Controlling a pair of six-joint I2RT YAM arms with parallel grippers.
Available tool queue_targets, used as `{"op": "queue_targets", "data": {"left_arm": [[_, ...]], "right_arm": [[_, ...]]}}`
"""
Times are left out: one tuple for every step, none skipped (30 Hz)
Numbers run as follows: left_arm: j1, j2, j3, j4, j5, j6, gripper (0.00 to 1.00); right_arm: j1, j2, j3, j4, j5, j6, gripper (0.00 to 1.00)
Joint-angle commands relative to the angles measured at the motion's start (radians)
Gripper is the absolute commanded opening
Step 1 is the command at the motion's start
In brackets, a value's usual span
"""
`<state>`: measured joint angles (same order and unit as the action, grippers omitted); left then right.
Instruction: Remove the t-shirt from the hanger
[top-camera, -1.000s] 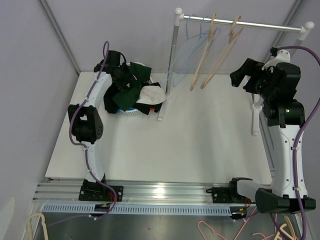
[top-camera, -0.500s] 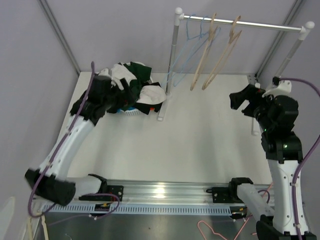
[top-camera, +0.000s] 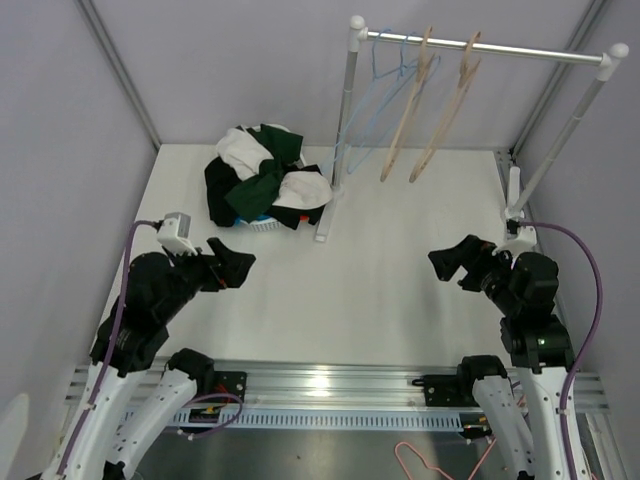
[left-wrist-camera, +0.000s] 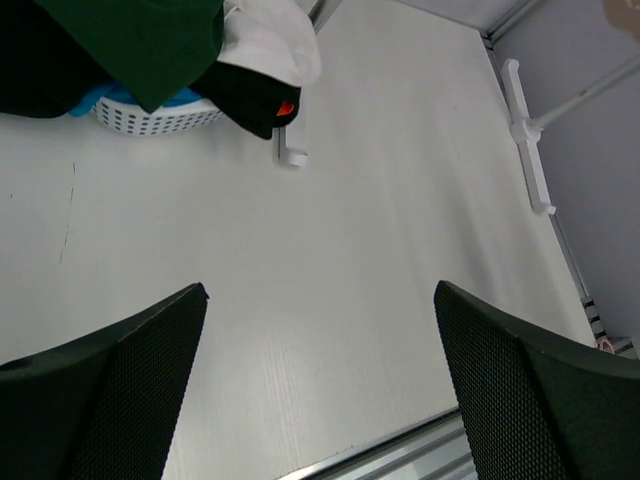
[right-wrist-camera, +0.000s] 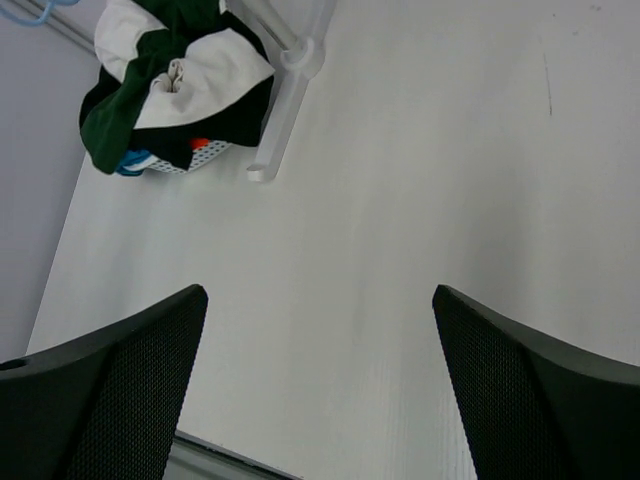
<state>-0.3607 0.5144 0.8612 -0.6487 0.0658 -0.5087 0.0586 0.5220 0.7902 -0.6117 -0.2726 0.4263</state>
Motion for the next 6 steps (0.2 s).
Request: {"op": "queue_targets", "data": {"left_arm": [[-0.007, -0.04, -0.033, -0.005, 0.022, 0.056, 1.0], [-0.006, -0.048, -0.031, -0.011, 0.02, 0.059, 1.0], [-0.007, -0.05, -0.031, -0.019, 0.019, 0.059, 0.99], [-0.007, -0.05, -0.028, -0.023, 0.014, 0.061, 0.99], [-0.007, -0.047, -0.021, -0.028, 0.006, 0.061, 0.99], [-0.007, -0.048, -0.019, -0.031, 0.005, 0.062, 0.99]], "right_arm": [[0.007, -0.062, -0.012, 0.037, -0.06, 0.009, 0.99], [0.007, -0.069, -0.014, 0.033, -0.06, 0.011, 1.0], [0.009, -0.073, -0.014, 0.03, -0.062, 0.009, 1.0], [0.009, -0.077, -0.011, 0.024, -0.059, 0.009, 0.99], [0.007, -0.079, -0.005, 0.02, -0.057, 0.009, 0.99], [0.007, -0.076, -0.002, 0.017, -0.056, 0.006, 1.0]]}}
